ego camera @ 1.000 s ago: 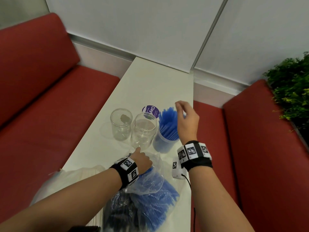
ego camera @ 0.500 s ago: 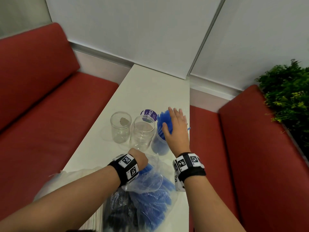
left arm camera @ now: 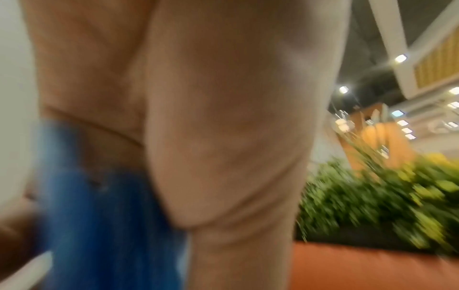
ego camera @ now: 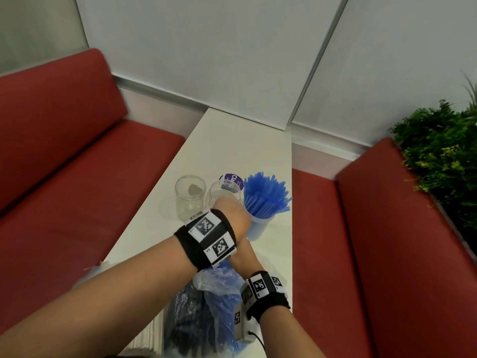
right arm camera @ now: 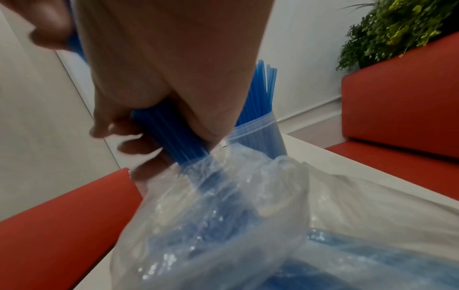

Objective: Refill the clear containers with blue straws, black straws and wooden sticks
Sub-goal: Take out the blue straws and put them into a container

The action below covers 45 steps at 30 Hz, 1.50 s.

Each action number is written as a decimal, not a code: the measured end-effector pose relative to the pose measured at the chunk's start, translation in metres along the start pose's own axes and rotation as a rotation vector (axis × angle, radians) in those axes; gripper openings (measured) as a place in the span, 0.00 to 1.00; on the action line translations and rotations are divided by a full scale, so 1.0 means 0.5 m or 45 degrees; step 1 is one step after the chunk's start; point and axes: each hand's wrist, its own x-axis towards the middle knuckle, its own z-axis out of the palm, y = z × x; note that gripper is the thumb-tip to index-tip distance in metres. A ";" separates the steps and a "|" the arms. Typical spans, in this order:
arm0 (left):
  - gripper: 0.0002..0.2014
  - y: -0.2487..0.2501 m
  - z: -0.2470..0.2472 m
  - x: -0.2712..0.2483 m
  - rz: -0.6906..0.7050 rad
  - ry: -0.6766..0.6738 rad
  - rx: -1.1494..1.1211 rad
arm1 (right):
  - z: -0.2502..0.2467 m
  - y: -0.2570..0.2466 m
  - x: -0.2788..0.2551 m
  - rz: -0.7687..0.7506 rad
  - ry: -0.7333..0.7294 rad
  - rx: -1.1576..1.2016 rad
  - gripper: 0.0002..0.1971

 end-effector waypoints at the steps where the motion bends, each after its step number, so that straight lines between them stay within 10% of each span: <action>1: 0.09 -0.005 -0.020 -0.006 -0.049 0.020 -0.152 | 0.003 -0.005 -0.007 0.012 0.091 0.160 0.13; 6: 0.26 -0.043 -0.067 -0.040 0.056 0.421 -0.689 | -0.006 -0.033 -0.025 0.008 0.269 0.389 0.19; 13: 0.22 -0.033 -0.056 -0.037 0.131 0.622 -1.162 | -0.033 -0.077 -0.021 -0.054 0.358 0.530 0.14; 19: 0.27 -0.020 -0.059 -0.025 0.155 0.479 -1.277 | -0.060 -0.101 -0.021 -0.048 0.375 0.433 0.07; 25: 0.30 -0.058 -0.035 -0.023 0.044 0.651 -2.502 | -0.128 -0.161 -0.059 -0.277 0.433 0.563 0.22; 29: 0.22 -0.049 0.045 -0.007 -0.268 0.151 -2.859 | -0.192 -0.238 -0.073 -0.459 0.477 0.787 0.23; 33: 0.18 -0.007 0.076 -0.012 -0.217 -0.377 -3.444 | -0.182 -0.259 -0.078 -0.531 0.387 0.924 0.22; 45: 0.17 0.032 0.105 -0.024 -0.467 -0.540 -3.636 | -0.146 -0.241 -0.074 -0.497 0.328 0.841 0.21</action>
